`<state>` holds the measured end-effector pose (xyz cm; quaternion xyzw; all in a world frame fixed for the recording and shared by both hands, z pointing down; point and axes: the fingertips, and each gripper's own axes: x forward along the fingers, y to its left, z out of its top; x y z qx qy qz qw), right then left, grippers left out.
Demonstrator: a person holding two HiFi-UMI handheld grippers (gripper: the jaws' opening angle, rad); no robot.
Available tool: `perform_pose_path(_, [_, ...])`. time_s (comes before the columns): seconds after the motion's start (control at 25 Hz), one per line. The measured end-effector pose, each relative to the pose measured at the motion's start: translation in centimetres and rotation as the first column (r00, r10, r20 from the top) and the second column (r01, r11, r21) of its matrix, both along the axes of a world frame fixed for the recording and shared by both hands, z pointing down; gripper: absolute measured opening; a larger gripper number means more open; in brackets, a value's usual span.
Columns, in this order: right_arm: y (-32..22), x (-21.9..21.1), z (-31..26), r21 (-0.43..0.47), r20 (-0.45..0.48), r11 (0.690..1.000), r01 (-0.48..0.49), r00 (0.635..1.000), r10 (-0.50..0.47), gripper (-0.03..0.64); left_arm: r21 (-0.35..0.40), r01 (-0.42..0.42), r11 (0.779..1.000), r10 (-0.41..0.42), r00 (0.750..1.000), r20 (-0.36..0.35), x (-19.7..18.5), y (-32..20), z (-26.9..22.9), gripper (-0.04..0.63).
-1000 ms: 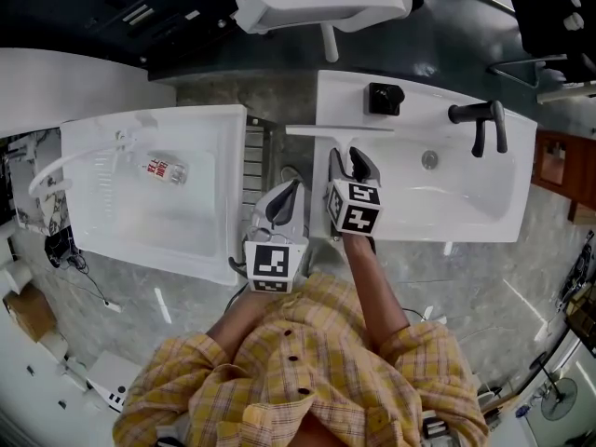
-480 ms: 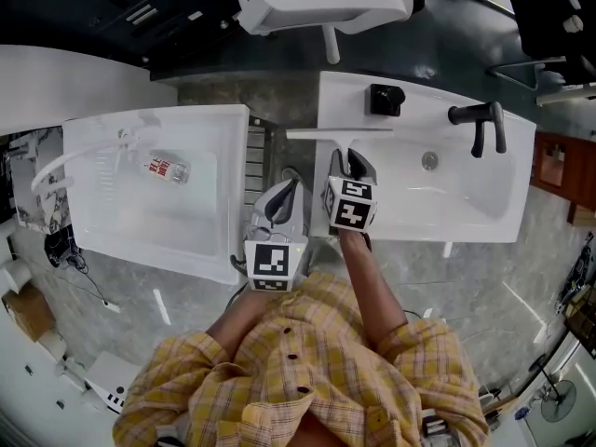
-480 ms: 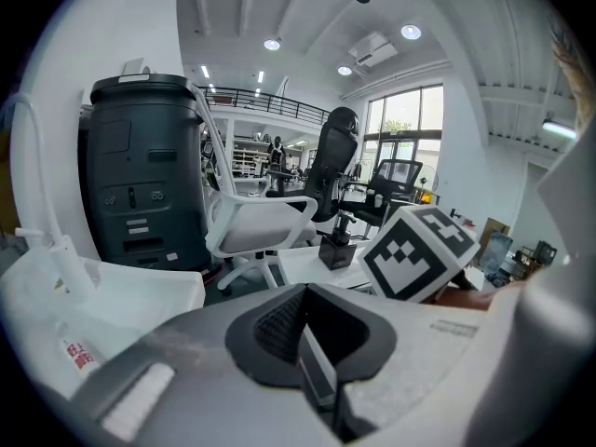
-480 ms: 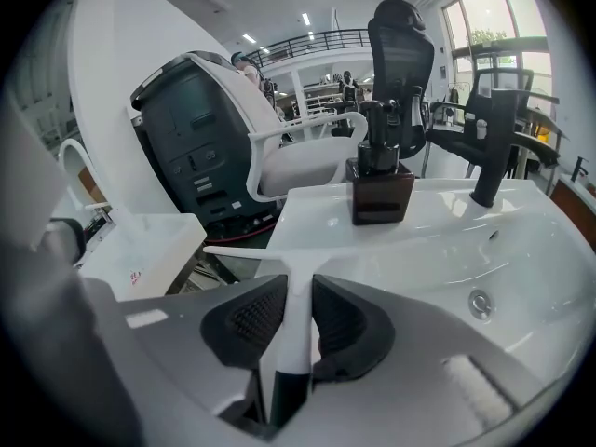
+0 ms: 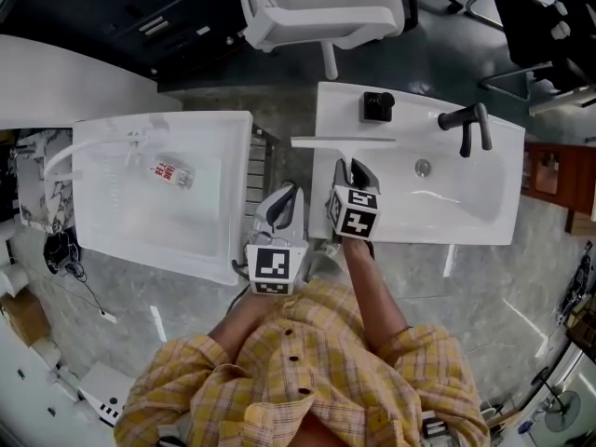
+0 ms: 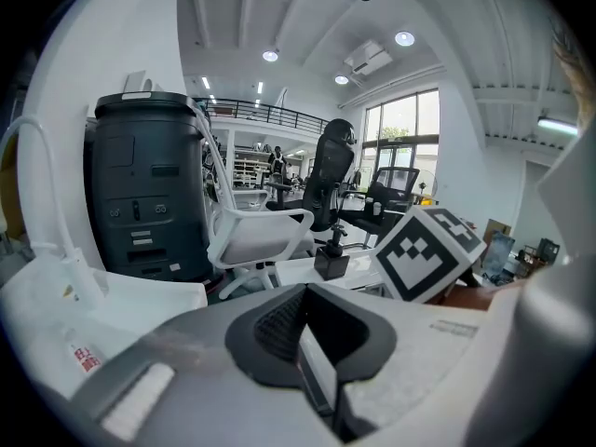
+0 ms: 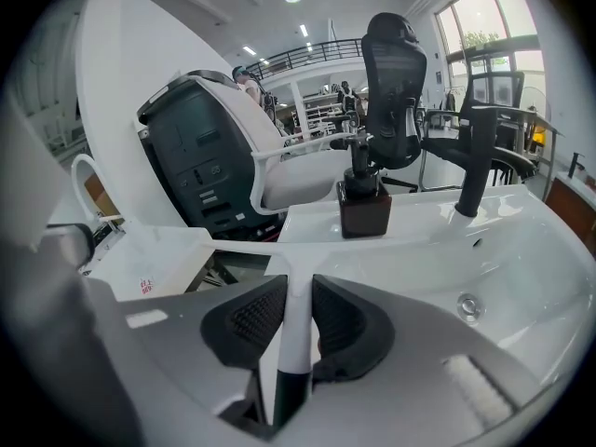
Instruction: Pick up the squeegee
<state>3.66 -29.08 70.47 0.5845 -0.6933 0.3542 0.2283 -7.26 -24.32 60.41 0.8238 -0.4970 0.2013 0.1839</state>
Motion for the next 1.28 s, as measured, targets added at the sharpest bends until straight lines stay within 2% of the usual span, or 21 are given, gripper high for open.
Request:
perform_pose_path(0.52, [2.3, 0.3, -6.0, 0.12, 0.042, 0.993, 0.017, 0.999, -0.022, 0.083, 0.086, 0.006, 0.996, -0.005, 1.0, -0.009, 0.7, 2.4, -3.7, 0.0])
perform_pose_path(1.28, [6.1, 1.2, -15.8, 0.298, 0.093, 0.954, 0.037, 0.993, -0.068, 0.083, 0.188, 0.016, 0.982, -0.013, 1.0, -0.019, 1.2, 5.4, -8.8, 0.0])
